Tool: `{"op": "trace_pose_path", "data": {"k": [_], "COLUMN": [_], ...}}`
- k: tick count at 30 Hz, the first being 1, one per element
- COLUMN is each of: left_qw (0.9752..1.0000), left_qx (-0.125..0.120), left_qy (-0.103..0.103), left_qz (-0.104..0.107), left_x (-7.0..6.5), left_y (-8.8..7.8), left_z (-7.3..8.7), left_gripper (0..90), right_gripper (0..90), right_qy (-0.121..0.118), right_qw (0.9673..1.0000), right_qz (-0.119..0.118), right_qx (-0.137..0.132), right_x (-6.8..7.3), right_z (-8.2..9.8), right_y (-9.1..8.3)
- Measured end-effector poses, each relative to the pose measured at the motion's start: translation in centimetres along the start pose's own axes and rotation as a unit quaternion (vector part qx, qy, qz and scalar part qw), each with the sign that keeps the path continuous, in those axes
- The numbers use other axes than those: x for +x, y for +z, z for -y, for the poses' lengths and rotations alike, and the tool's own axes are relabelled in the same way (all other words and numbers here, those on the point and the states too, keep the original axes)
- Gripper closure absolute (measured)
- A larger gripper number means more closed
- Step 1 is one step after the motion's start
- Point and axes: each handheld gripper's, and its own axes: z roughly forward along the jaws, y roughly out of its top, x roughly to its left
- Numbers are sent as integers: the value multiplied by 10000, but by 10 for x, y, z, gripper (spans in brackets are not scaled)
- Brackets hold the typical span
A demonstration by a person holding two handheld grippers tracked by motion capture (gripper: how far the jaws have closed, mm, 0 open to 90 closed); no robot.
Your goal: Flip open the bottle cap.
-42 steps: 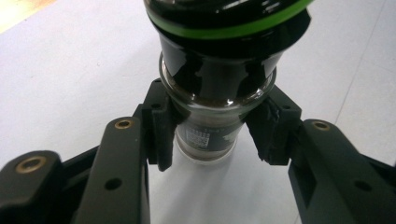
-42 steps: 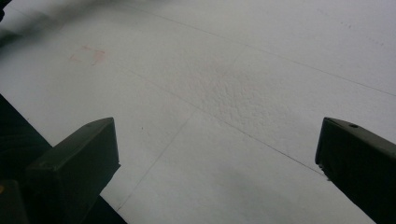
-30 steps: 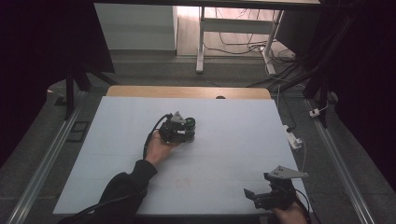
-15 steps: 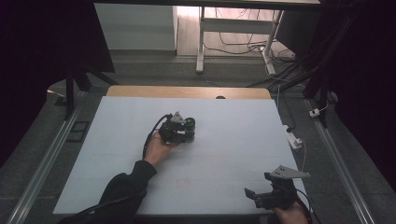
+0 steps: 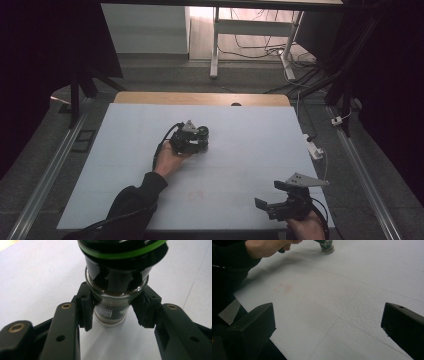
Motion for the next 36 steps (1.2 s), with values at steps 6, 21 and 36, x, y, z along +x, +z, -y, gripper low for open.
{"op": "trace_pose_path", "data": {"k": [6,21,36], "left_qw": [10000,10000,10000], "left_qx": [16,28,-21], "left_qy": [-1,15,-8], "left_qz": [-8,-40,-49], "left_x": [0,-1,-1], "left_y": [0,0,1], "left_z": [0,0,2], "left_gripper": [537,537,538], "right_gripper": [0,0,0], "right_qy": [-246,-750,-795], "right_qw": [9997,9968,9962], "right_qz": [-20,-261,-332], "right_qx": [78,-74,108], "right_x": [5,15,11], "right_z": [-9,-45,-74], "right_y": [9,38,78]}}
